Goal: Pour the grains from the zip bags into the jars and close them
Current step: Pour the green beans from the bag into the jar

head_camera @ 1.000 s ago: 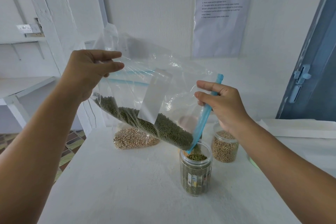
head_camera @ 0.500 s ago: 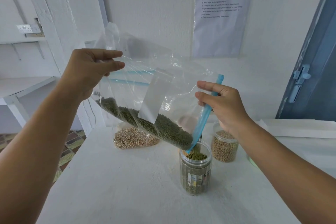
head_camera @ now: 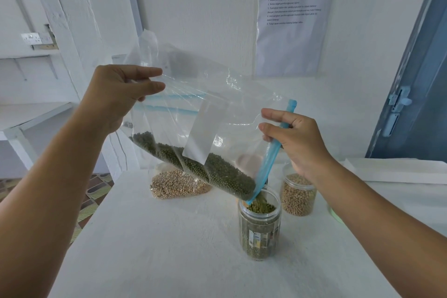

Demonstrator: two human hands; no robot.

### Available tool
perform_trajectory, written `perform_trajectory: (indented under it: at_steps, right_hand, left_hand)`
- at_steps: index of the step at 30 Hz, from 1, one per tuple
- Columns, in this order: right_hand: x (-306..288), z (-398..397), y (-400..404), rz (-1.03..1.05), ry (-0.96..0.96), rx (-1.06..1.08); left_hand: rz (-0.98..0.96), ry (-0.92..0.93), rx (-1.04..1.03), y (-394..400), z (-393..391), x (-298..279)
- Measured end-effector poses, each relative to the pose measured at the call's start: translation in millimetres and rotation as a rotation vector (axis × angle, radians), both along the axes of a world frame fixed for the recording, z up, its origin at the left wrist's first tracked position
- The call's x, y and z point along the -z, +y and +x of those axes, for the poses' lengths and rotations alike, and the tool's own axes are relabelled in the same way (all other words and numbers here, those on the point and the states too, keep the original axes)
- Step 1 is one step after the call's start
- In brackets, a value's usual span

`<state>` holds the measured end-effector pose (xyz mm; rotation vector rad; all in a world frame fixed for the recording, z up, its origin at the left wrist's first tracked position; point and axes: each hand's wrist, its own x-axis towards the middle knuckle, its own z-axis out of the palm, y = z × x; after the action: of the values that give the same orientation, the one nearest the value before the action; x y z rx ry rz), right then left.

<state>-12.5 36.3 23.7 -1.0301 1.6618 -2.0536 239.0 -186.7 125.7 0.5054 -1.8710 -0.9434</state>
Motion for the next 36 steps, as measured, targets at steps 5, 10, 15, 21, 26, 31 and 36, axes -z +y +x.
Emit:
perform_trajectory:
  at_steps: [5, 10, 15, 21, 26, 31, 36]
  right_hand:
    - [-0.7, -0.4, 0.8, -0.003, -0.005, -0.003]
    - [-0.6, 0.9, 0.4, -0.009, -0.010, -0.010]
    - [-1.2, 0.0, 0.3, -0.011, -0.009, -0.013]
    - [-0.4, -0.1, -0.5, -0.017, -0.027, -0.013]
    - [0.5, -0.6, -0.6, -0.014, -0.023, -0.012]
    - [-0.4, -1.0, -1.7, -0.020, -0.020, -0.013]
    - [-0.2, -1.2, -1.1, -0.013, -0.018, -0.012]
  left_hand:
    - [0.004, -0.002, -0.002, -0.2, -1.5, -0.8]
    - [0.004, -0.005, -0.003, 0.4, -1.3, -0.7]
    - [0.002, 0.002, -0.002, 0.3, -1.2, -1.8]
    - [-0.001, -0.005, -0.011, 2.5, -2.5, -1.5]
    - [-0.006, -0.008, -0.018, 5.6, -2.1, 0.2]
    - [-0.017, 0.002, -0.014, 5.6, -1.6, -3.0]
    - [-0.006, -0.004, -0.022, 5.6, -1.6, -2.0]
